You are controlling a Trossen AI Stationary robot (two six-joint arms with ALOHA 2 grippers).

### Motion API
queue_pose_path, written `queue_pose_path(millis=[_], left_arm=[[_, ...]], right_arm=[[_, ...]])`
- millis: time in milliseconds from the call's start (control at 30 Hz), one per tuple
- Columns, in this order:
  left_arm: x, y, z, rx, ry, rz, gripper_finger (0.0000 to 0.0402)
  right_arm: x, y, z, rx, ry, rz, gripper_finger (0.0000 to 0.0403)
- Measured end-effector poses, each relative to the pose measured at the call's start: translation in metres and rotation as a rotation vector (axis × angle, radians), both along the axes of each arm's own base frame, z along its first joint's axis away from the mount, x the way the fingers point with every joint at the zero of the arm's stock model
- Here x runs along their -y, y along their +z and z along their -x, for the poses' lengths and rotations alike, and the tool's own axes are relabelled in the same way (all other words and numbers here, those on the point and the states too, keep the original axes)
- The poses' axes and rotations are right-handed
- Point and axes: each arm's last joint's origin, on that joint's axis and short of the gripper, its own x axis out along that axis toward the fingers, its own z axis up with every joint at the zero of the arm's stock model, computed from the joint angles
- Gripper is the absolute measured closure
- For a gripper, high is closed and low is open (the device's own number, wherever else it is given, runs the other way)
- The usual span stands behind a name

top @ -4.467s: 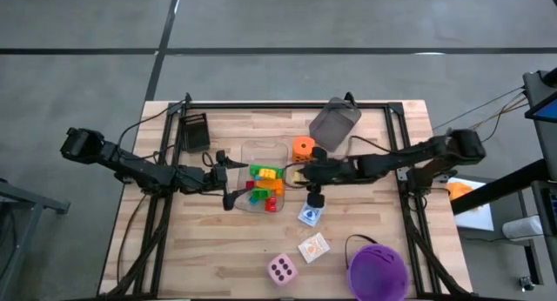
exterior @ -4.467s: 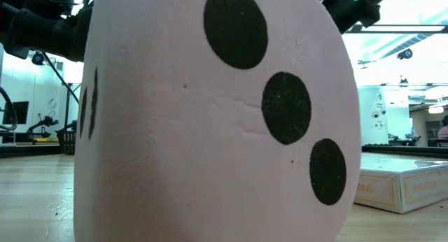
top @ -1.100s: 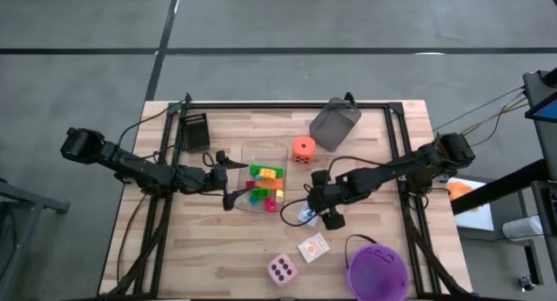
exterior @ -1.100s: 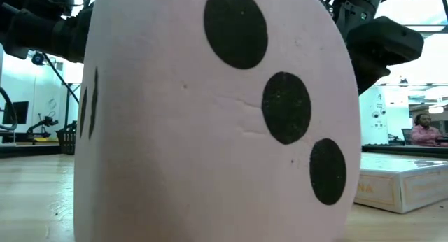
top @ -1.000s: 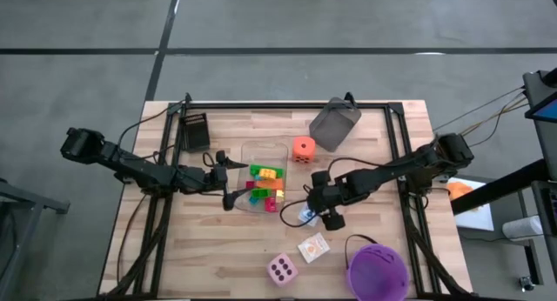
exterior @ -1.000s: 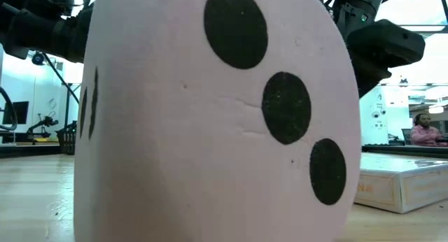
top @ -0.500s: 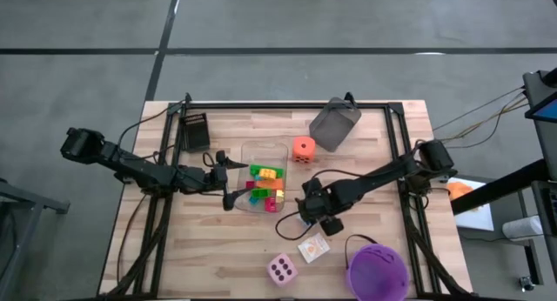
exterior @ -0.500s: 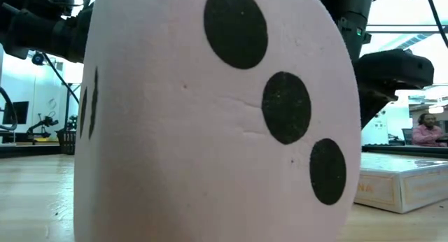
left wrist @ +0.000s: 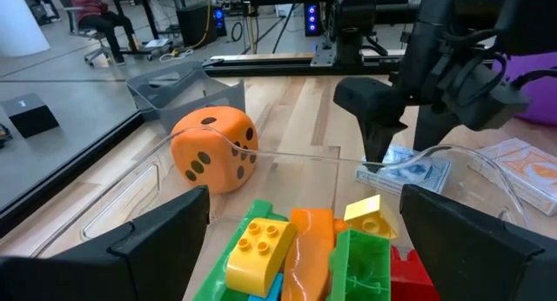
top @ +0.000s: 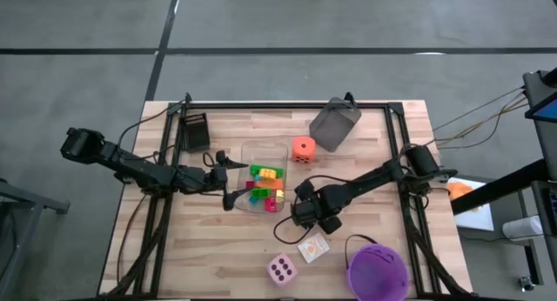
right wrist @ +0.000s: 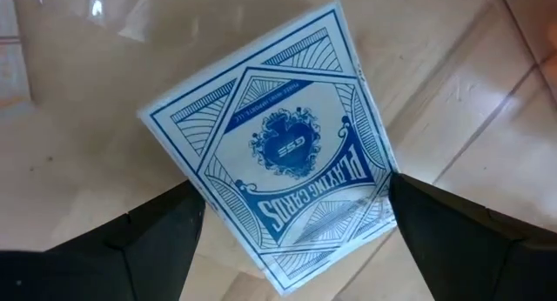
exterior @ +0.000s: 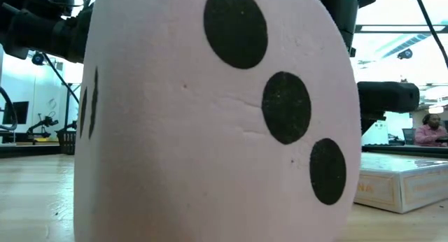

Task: Pick & Place Toys
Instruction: Put the blue deck of cards into the black basket

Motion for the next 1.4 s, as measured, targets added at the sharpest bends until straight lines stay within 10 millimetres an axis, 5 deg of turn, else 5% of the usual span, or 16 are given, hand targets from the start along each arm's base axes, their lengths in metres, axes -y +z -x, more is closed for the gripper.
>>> queue_pose_path(millis=[533,933,1400], left_arm=[[0.000,0.000,0.000,-0.004,0.000,0.000,0.0025],[0.000,0.000,0.000,-0.004,0.001,0.000,0.0025],[0.000,0.000,0.000,-0.003,0.001,0.002,0.0025]], right_arm=[[0.001,0.001,-0.006,0.036,0.053,0.089,0.0045],[-0.001,0.018,0.002,0.084,-0.204,-0.018,0.0045],[-0.004,0.025,-0.003,0.119,0.087,0.047,0.0045]])
